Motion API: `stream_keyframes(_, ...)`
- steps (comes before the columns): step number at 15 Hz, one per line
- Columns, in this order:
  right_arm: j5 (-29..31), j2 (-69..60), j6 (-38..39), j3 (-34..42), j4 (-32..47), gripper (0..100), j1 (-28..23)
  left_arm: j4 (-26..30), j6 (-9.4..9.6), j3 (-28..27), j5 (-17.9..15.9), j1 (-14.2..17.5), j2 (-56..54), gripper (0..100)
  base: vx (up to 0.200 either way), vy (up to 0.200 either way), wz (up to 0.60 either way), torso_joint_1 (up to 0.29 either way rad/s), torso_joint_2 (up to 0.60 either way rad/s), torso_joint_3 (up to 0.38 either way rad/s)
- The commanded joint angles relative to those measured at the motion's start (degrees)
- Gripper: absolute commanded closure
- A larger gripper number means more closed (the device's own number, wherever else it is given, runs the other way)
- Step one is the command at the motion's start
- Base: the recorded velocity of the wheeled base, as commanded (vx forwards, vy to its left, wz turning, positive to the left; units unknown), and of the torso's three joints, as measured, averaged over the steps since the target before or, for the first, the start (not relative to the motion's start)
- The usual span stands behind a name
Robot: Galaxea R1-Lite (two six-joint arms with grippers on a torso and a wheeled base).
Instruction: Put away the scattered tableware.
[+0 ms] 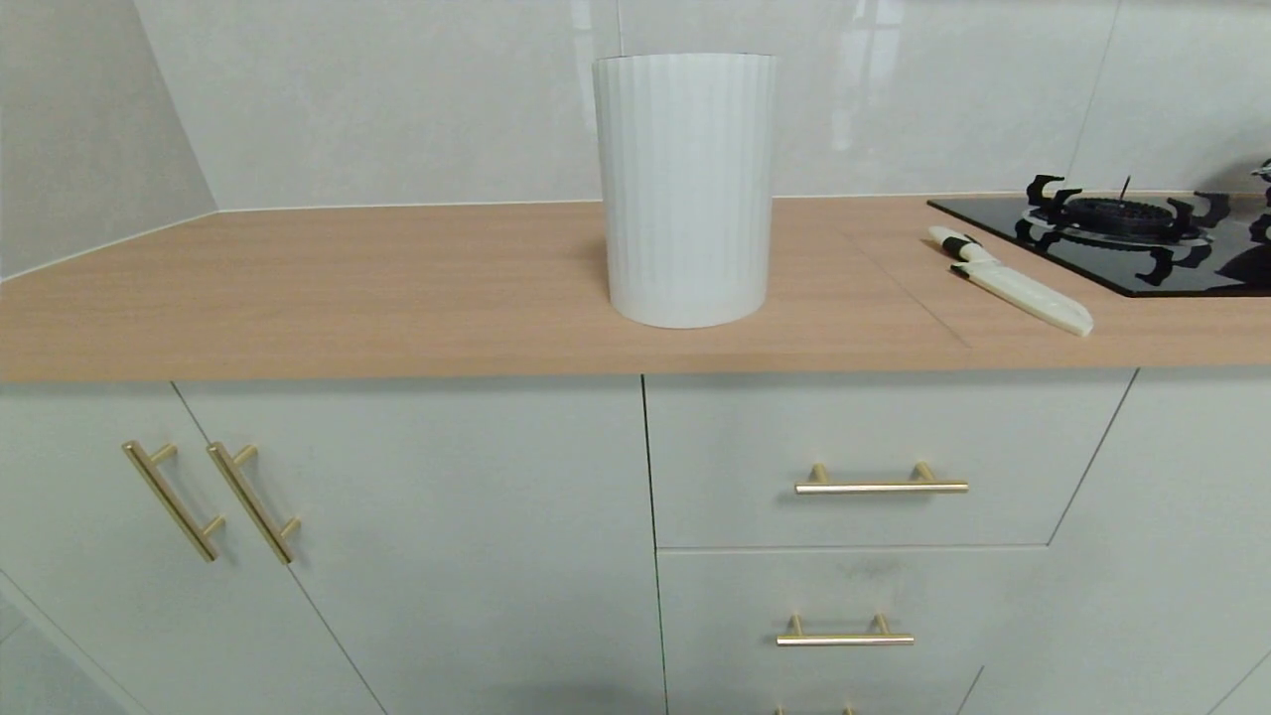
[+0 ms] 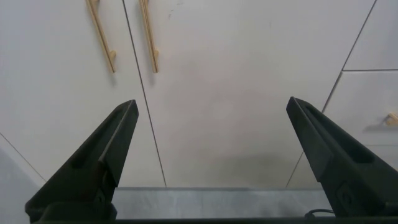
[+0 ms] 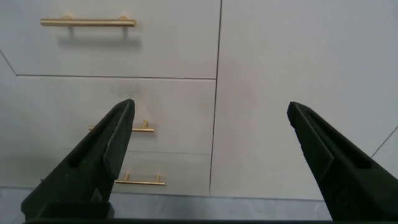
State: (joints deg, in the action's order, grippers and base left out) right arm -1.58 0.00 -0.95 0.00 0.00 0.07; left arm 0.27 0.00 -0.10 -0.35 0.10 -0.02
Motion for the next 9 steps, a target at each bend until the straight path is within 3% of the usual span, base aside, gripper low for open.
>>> stream_keyframes(1,0.0,0.0,0.0,0.0,0.0,0,0.0,0.0,0.0,0.0,0.0,0.0,0.0,0,0.0,0.0,0.0,0.0,0.0,0.0)
stream_keyframes(5,0.0,0.0,0.1,0.0,0.0,0,0.0,0.0,0.09,0.1,0.0,0.0,0.0,0,0.0,0.0,0.0,0.002,-0.02,-0.02)
stream_keyframes(9,0.0,0.0,0.1,0.0,0.0,0,0.0,0.0,0.09,0.0,0.0,0.0,0.0,0,0.0,0.0,0.0,0.044,-0.28,-0.294)
